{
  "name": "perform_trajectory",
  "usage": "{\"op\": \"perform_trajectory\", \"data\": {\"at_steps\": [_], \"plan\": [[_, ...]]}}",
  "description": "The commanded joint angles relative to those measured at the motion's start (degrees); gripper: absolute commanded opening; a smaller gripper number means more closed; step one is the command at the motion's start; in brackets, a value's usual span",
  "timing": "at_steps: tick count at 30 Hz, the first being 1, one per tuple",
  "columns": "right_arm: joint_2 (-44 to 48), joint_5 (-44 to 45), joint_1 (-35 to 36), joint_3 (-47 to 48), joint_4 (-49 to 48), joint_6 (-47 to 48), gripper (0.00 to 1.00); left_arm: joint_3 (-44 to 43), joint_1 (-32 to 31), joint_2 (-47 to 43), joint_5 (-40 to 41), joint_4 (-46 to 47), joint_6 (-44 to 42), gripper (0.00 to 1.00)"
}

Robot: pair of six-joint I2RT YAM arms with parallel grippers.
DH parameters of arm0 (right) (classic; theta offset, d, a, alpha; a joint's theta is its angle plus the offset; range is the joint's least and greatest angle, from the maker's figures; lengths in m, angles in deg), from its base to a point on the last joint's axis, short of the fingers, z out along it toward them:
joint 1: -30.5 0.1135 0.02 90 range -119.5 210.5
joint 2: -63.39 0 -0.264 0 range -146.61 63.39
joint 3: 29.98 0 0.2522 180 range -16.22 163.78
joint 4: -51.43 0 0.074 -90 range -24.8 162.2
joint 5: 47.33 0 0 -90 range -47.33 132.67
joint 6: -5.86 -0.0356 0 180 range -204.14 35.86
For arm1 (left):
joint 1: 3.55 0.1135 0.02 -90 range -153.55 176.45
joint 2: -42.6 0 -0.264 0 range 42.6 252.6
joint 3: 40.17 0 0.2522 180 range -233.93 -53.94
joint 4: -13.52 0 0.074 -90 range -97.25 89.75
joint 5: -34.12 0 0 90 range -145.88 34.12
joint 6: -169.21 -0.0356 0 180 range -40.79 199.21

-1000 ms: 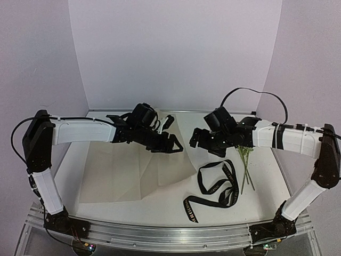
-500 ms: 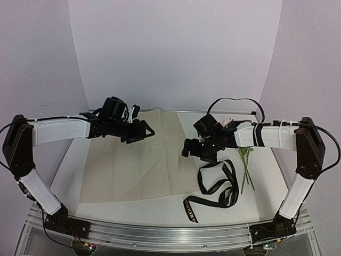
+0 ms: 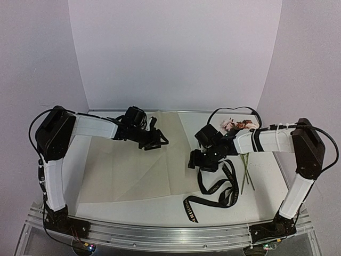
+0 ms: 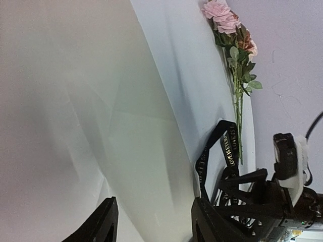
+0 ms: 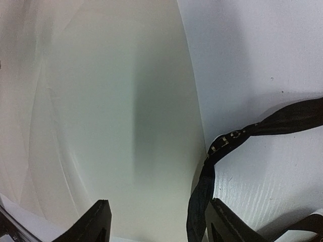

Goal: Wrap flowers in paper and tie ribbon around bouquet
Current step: Unfold the folded wrapping paper at the center of the board.

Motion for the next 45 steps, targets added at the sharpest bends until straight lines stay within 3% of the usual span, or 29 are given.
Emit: {"op": "perform_trajectory", "data": {"at_steps": [1,9,20,25,37,40,45], "plan": [[0.96,1.41,0.41,-0.81,-0.49,-0.36,0.60,-5.76,0.21,4.83,-1.30,2.25,1.11,0.51],[0.59,2.27,0.45,-3.90,-0.03,-0.27,0.58,-7.95,0.39,10.62,-1.86,0.28,2.32,0.49],[1.13,4.96,0.44,-7.27,2.08,-0.99,0.63,-9.07,0.38,13.36,-2.43,-1.58,3.47,0.48],[2.12,8.01,0.41,-9.35,4.18,-1.68,0.56,-8.61,0.39,10.93,-1.70,-1.91,3.03,0.50],[8.28,15.84,-0.13,-12.45,11.10,-3.89,0.49,-6.27,3.27,0.70,-1.03,-4.37,2.00,0.57],[10.56,15.15,-0.14,-10.88,12.16,-3.07,0.52,-3.14,4.89,-2.38,-1.15,-5.29,1.82,0.58],[13.31,12.12,0.03,-6.65,12.69,-0.77,0.69,2.75,5.75,-6.90,-2.27,-7.47,0.88,0.58]]}}
